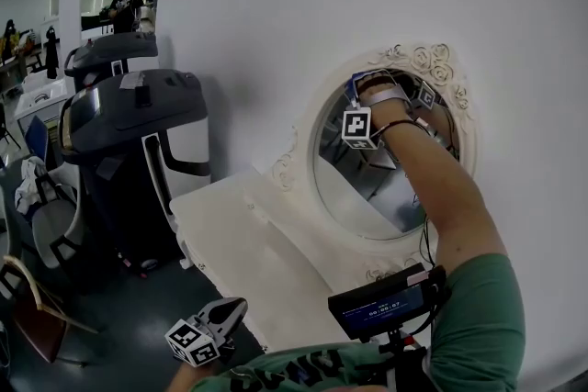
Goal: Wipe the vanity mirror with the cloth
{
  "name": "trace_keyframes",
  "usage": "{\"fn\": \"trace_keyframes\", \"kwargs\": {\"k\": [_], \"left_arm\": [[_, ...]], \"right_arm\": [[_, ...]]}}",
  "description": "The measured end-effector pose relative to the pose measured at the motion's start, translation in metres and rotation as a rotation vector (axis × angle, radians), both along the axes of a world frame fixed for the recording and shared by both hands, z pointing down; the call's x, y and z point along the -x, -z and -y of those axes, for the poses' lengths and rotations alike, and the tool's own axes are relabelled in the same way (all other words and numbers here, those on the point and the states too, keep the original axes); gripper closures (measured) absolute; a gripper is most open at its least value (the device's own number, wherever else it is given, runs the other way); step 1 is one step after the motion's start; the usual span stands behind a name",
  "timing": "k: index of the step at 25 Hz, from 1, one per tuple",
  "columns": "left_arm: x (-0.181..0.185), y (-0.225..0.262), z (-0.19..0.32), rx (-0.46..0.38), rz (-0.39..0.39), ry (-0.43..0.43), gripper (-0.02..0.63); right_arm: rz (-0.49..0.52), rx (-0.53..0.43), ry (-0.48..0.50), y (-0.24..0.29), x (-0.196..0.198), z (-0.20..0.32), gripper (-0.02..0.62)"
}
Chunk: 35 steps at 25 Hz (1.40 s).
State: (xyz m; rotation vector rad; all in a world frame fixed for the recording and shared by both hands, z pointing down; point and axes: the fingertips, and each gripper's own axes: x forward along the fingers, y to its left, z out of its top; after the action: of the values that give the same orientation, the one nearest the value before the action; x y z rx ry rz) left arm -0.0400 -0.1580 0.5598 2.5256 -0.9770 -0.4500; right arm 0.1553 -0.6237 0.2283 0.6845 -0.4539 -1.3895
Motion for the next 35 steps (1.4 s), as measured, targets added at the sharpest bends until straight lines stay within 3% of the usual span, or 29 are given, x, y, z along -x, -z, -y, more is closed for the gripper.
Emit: {"fn": "trace_keyframes", "kwargs": {"k": [8,23,31,35], "left_arm": [[-0.02,0.007,0.005,-0.03,0.004,-0.061,0.6],[-0.078,0.058,-0.014,-0.112,-0.001,-0.186,0.6],[-0.076,0.062,-0.03,-0.112,0.012,-0.171,0.6],[-0.059,0.056,-0.029,-0.09,0.016,-0.128,0.6]], "right_arm": [[0.011,0.001,-0.015,0.0,-0.016,-0.027,0.525],[0.024,0.067,-0.239,0.003,-0.167,-0.196,0.525],[0.033,0.086,-0.266,-0.006,-0.177,-0.209,0.525],[0.068,0.115,-0.196,-0.008,-0.155,-0.2,0.525]]}}
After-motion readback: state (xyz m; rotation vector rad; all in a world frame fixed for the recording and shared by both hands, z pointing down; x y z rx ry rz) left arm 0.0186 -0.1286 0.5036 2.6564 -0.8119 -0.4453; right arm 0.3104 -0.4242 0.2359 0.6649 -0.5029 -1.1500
